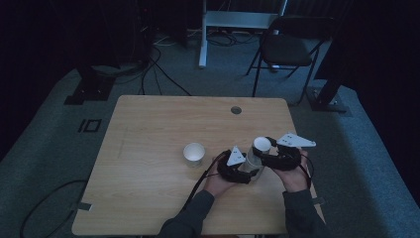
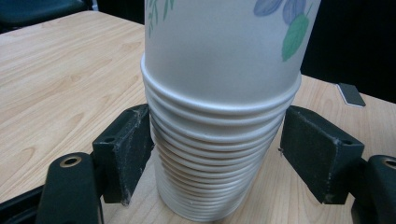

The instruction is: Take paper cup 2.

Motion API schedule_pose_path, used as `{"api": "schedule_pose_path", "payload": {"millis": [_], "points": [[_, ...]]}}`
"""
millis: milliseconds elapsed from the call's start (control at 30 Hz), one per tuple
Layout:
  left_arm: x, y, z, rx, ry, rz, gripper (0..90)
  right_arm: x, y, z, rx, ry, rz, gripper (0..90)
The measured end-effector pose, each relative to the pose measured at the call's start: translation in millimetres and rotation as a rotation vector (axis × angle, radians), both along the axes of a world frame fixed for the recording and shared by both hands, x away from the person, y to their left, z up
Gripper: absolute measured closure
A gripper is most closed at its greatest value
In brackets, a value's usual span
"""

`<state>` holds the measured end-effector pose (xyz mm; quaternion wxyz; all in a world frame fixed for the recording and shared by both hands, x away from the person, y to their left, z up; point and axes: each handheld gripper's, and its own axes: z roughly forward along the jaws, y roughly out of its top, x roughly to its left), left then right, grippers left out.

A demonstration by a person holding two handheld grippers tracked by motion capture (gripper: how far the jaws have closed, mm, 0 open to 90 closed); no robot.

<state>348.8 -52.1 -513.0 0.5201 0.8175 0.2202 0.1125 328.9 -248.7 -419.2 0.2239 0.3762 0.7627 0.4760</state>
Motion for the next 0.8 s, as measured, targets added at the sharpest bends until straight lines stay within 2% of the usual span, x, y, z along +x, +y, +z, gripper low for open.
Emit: {"api": "schedule_pose_path", "payload": {"millis": [167,367,800], "points": [[-0.4,0.0,0.3,0.0,-0.001,0.001,25.9,0.2,0.2,0.1,-0.004,0.006,0.001,33.6],[-2.7,2.2,4.6,-0.028,-0.009,0.004,26.7,0.5,0.1,-1.0,-0.009,0.009,0.003,33.5],[-1.5,1.6,5.2,-0.018,-0.008,-0.001,27.4,0.5,-0.6,-1.2,-0.004,0.014,0.002,33.6]]}}
